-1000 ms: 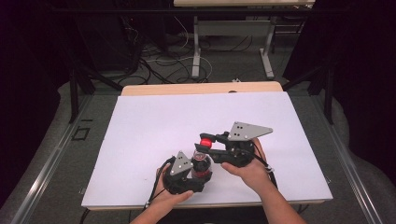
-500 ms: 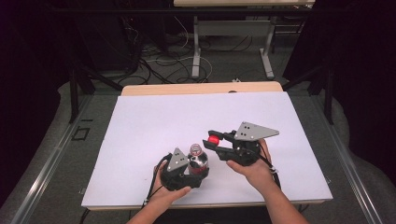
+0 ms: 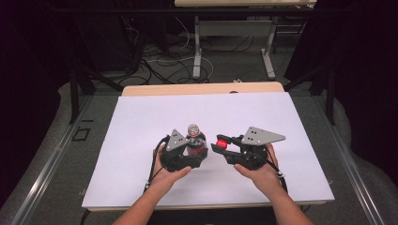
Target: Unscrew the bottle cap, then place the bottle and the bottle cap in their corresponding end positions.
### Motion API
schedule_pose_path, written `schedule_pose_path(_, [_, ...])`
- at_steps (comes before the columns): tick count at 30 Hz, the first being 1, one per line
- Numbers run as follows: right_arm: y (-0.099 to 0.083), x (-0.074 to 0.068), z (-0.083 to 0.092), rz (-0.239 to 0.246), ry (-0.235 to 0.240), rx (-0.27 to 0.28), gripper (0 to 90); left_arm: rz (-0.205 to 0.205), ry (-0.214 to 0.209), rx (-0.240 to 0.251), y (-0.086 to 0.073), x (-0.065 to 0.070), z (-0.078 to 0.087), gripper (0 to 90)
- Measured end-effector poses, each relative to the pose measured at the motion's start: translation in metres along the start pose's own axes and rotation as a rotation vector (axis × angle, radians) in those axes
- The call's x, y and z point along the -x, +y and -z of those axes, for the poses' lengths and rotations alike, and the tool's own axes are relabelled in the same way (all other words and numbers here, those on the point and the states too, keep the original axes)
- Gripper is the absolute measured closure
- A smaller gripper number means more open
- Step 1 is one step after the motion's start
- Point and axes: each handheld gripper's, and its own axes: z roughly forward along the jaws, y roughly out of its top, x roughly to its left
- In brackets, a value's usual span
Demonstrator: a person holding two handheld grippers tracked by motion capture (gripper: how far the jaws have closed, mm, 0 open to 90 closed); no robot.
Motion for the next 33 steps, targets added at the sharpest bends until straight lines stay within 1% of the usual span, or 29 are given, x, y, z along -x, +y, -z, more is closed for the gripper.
schedule_pose_path(2, [-0.001,0.001,0.001,0.006,-0.003,-0.002,61.1,0.004,0.003,0.001,0.007,-0.004,-0.003,29.0])
schedule_pose_path(4, [-0.002,0.002,0.002,0.008,-0.012,-0.001,61.1,0.015,-0.002,-0.001,0.013,-0.008,-0.007,29.0])
schedule_pose_path(5, [-0.002,0.002,0.002,0.008,-0.016,0.0,61.0,0.021,0.003,0.003,0.016,-0.009,-0.009,29.0])
schedule_pose_path(6, [-0.002,0.002,0.002,0.01,-0.016,0.004,61.1,0.016,0.01,0.005,0.019,-0.011,-0.012,29.0])
schedule_pose_path(7, [-0.002,0.003,0.003,0.01,-0.012,0.002,61.1,0.024,0.012,0.004,0.023,-0.012,-0.014,29.0])
schedule_pose_path(9, [-0.003,0.004,0.004,0.01,-0.023,-0.001,61.0,0.022,0.011,0.003,0.031,-0.016,-0.019,29.0])
schedule_pose_path(12, [-0.004,0.008,0.007,0.0,-0.032,0.005,61.1,0.032,0.013,0.002,0.043,-0.023,-0.028,29.0])
schedule_pose_path(14, [-0.005,0.01,0.009,-0.008,-0.04,0.004,61.1,0.043,0.021,-0.002,0.051,-0.027,-0.035,29.0])
schedule_pose_path(15, [-0.005,0.011,0.009,-0.011,-0.038,0.002,61.1,0.041,0.023,-0.001,0.054,-0.029,-0.038,29.0])
schedule_pose_path(16, [-0.005,0.012,0.009,-0.01,-0.037,0.002,61.1,0.053,0.027,0.001,0.057,-0.03,-0.042,29.0])
schedule_pose_path(17, [-0.005,0.013,0.009,-0.012,-0.041,0.007,61.1,0.055,0.026,0.013,0.058,-0.032,-0.046,29.0])
schedule_pose_path(18, [-0.005,0.013,0.009,-0.012,-0.043,0.008,61.1,0.049,0.021,0.008,0.06,-0.034,-0.049,29.0])
schedule_pose_path(20, [-0.006,0.014,0.009,-0.019,-0.045,0.006,61.1,0.06,0.013,0.008,0.061,-0.036,-0.057,29.0])
schedule_pose_path(21, [-0.006,0.014,0.009,-0.019,-0.045,0.006,61.1,0.064,0.017,0.006,0.061,-0.037,-0.062,29.0])
schedule_pose_path(23, [-0.008,0.014,0.008,-0.022,-0.048,0.014,61.1,0.056,0.033,-0.004,0.059,-0.039,-0.072,29.0])
schedule_pose_path(25, [-0.008,0.014,0.008,-0.021,-0.046,0.006,61.1,0.066,0.041,-0.001,0.055,-0.041,-0.083,29.0])
schedule_pose_path(26, [-0.009,0.014,0.008,-0.017,-0.046,0.002,61.1,0.069,0.043,-0.015,0.054,-0.042,-0.086,29.0])
schedule_pose_path(27, [-0.009,0.014,0.008,-0.018,-0.044,0.002,61.1,0.07,0.051,-0.015,0.052,-0.043,-0.091,29.0])
schedule_pose_path(29, [-0.009,0.015,0.008,-0.016,-0.043,0.01,61.1,0.06,0.065,-0.017,0.049,-0.046,-0.098,29.0])
schedule_pose_path(30, [-0.01,0.014,0.008,-0.025,-0.045,0.01,61.1,0.071,0.062,-0.018,0.047,-0.047,-0.101,29.0])
schedule_pose_path(31, [-0.01,0.015,0.009,-0.026,-0.045,0.005,61.0,0.076,0.069,-0.015,0.045,-0.048,-0.104,29.0])
schedule_pose_path(33, [-0.01,0.016,0.008,-0.023,-0.043,0.006,61.1,0.076,0.074,-0.037,0.042,-0.052,-0.109,29.0])
